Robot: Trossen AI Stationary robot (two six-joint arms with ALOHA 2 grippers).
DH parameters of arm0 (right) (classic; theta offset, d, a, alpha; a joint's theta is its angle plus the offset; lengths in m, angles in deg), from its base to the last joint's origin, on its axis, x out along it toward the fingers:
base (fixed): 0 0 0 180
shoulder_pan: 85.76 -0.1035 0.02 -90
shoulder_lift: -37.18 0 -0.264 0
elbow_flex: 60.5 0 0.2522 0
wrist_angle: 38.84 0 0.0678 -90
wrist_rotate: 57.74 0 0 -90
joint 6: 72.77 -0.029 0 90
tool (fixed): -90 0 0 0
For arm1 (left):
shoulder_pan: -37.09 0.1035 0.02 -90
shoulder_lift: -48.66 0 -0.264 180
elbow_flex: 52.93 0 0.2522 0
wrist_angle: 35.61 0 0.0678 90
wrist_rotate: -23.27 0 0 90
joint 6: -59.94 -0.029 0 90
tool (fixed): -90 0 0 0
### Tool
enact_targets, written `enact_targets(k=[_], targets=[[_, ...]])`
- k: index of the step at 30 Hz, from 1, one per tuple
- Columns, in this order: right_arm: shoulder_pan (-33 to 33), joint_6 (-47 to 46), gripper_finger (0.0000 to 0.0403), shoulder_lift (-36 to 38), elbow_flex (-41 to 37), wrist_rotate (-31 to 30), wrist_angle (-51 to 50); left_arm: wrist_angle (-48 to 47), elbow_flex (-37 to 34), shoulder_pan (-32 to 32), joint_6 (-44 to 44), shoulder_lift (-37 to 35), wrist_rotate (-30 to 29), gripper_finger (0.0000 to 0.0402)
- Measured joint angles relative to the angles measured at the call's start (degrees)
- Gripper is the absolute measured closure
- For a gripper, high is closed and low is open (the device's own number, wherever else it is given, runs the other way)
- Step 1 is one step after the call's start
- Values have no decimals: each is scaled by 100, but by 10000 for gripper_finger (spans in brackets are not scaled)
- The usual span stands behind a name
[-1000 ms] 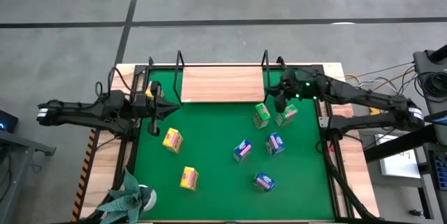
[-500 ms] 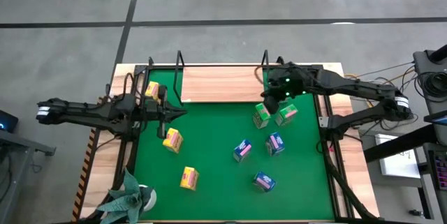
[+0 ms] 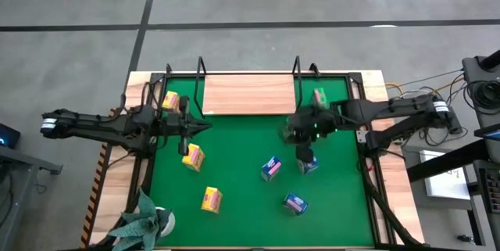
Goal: Stack cereal on shelf
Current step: Put the middle blue cereal box on the shelf
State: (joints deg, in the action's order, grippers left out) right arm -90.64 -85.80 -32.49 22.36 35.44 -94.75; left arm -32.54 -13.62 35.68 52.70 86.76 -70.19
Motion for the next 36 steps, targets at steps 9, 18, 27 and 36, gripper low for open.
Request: enact_targets(k=[9, 18, 27, 36], targets=[[-488, 925, 393, -265, -7, -33, 220, 146, 3, 0, -47, 12, -2, 402], [-487, 1453, 334, -1015, 126, -28, 754, 150, 3, 0, 166, 24, 0, 402], [-498, 1822, 179, -1622, 510, -24, 427, 148, 3, 0, 263, 28, 0, 402], [-498, 2041, 93, -1992, 566, -17, 114, 161, 3, -2, 263, 37, -2, 402]])
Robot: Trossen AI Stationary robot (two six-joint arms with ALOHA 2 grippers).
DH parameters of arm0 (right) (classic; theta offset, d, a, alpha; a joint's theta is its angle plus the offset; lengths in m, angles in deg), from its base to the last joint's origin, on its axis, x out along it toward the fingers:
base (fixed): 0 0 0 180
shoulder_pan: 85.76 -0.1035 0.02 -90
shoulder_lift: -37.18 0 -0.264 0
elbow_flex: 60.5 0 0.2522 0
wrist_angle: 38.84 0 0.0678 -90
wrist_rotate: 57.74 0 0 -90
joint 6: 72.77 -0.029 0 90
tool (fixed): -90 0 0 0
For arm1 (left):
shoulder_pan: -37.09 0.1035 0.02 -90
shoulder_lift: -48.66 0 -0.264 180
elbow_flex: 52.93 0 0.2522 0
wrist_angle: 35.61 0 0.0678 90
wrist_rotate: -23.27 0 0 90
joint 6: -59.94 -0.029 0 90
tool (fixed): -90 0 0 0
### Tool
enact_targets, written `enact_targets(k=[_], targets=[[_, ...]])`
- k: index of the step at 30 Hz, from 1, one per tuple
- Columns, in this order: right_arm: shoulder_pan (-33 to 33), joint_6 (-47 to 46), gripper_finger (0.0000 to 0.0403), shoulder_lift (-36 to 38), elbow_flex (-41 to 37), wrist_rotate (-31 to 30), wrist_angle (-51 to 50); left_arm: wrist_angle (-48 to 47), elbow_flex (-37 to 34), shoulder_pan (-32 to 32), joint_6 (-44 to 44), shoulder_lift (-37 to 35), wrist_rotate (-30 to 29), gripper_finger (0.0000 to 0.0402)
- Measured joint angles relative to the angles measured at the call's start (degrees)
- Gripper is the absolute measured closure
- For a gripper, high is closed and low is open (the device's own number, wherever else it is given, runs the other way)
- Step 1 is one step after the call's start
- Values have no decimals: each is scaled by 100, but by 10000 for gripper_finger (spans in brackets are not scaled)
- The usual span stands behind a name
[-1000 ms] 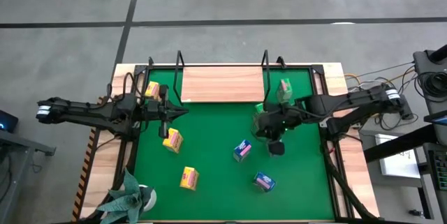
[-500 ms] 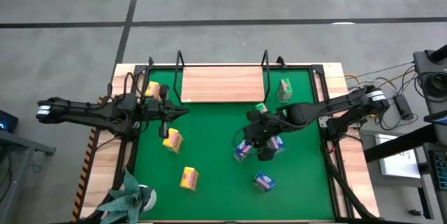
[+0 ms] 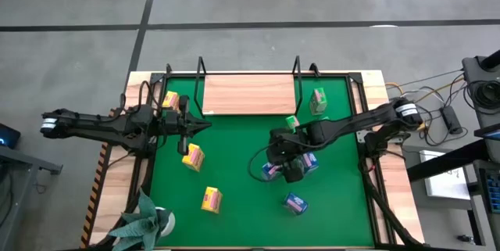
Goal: Stack cereal on shelf
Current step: Put the middle blue cereal box on the shelf
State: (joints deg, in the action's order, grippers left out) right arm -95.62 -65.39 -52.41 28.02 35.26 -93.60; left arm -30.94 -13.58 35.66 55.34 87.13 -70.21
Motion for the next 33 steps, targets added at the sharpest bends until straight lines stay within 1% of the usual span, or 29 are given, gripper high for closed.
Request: enact_targets(k=[9, 23, 33], targets=[[0, 17, 92, -339, -2, 4, -76, -2, 0, 0, 0, 6, 2, 402], [0, -24, 153, -395, -2, 28, -66, -2, 0, 0, 0, 7, 2, 402], [0, -127, 177, -390, -2, 41, -55, -2, 0, 0, 2, 7, 2, 402]])
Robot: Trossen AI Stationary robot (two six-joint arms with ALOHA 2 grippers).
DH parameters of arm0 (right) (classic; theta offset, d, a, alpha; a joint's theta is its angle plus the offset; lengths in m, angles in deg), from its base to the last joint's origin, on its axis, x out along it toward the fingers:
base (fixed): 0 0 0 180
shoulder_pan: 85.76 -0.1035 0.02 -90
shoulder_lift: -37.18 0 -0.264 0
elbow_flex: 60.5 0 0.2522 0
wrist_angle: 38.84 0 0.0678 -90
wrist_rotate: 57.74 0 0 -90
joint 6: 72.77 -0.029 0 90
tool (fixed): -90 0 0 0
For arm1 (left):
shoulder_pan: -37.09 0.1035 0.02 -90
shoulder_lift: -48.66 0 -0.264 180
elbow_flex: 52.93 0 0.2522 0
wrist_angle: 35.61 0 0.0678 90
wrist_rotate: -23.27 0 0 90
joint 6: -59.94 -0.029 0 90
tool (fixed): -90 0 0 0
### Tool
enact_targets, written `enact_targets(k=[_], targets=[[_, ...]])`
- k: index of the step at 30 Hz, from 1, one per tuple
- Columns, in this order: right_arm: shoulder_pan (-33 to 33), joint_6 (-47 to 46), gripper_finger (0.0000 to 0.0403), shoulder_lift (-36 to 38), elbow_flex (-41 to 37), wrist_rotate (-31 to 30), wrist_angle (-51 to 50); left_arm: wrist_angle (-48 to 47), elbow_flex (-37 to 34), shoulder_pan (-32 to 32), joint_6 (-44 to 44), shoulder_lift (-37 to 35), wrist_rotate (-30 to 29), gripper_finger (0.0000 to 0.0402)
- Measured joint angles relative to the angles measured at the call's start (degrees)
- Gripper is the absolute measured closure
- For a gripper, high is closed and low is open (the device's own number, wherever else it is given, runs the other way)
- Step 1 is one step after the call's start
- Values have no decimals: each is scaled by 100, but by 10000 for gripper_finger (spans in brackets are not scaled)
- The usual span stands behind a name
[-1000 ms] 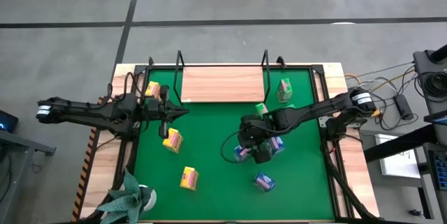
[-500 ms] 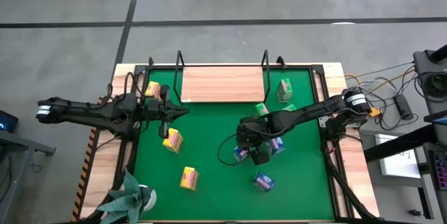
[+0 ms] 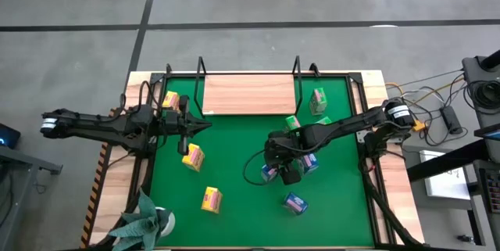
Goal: Stack cereal on shelf
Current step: Put the middle blue cereal box on the shelf
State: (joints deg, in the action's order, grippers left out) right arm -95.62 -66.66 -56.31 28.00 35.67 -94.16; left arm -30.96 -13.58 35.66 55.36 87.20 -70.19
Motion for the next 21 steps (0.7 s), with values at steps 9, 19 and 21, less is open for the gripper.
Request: enact_targets(k=[9, 19, 21], targets=[[2, -355, 177, 6, 0, -1, 24, 126, 1, 2, 17, -1, 0, 402], [12, -712, 177, 249, 0, -66, 140, 167, 263, 2, -404, -7, 0, 402], [37, -848, 177, 305, 1, -162, 274, 81, 355, 2, -596, -7, 0, 402]])
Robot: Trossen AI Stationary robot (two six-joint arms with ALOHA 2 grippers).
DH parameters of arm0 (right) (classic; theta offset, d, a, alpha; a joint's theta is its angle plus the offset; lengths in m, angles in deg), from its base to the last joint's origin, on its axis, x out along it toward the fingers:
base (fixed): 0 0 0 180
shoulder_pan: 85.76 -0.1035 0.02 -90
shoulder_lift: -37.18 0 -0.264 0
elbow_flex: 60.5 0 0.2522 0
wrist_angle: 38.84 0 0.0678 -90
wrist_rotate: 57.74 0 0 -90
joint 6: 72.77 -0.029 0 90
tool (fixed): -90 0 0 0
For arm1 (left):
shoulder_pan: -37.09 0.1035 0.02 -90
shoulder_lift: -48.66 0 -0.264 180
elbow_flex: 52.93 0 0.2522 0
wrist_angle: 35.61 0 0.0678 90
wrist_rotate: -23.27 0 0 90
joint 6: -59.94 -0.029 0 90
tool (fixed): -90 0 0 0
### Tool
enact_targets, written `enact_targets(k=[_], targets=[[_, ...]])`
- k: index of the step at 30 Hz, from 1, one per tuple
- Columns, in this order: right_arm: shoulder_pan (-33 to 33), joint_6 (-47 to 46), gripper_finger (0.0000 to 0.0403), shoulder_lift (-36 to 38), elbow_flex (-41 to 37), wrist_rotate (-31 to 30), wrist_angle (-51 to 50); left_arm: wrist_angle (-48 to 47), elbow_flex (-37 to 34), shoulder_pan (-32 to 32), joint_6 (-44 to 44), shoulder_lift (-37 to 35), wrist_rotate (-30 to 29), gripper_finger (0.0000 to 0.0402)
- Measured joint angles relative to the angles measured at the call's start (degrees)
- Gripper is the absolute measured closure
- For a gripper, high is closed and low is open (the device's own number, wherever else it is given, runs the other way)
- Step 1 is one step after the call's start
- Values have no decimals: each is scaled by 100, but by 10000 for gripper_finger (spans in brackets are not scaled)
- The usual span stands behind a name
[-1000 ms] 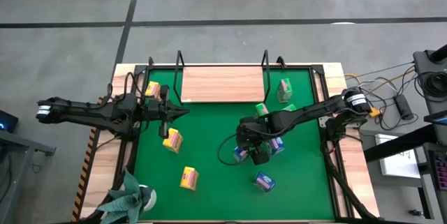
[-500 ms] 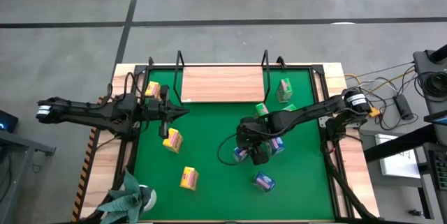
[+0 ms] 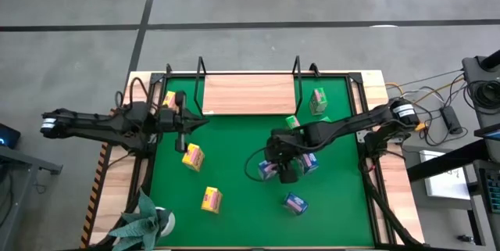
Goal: Stack cereal on shelf
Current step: Put the middle blue cereal box on the shelf
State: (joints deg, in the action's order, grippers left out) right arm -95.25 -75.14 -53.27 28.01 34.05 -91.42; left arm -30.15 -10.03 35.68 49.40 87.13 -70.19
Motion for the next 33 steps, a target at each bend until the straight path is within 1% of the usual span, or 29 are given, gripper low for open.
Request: enact_targets(k=[3, 8, 14, 16, 22, 26, 28, 33], targets=[[51, -107, 177, 10, 200, -175, -15, -161, 139, 0, -268, -20, -1, 402], [162, -145, 177, -1, 689, -198, -40, -667, 446, 2, -601, -103, -62, 402], [444, -210, 177, -9, 1279, -191, -37, -1485, 736, 2, -744, -325, -479, 402], [567, -206, 177, -40, 1466, -192, -26, -1601, 757, 2, -744, -396, -586, 402], [968, -20, 177, -284, 2010, -185, -53, -1644, 549, 2, -795, -674, -715, 402], [1174, 250, 177, -455, 2338, -125, -495, -1633, 517, 2, -810, -812, -715, 402], [1224, 286, 177, -508, 2412, -70, -631, -1694, 488, 2, -807, -880, -715, 402], [1261, 30, 177, -536, 2414, -30, -861, -1776, 458, 1, -807, -904, -715, 402]])
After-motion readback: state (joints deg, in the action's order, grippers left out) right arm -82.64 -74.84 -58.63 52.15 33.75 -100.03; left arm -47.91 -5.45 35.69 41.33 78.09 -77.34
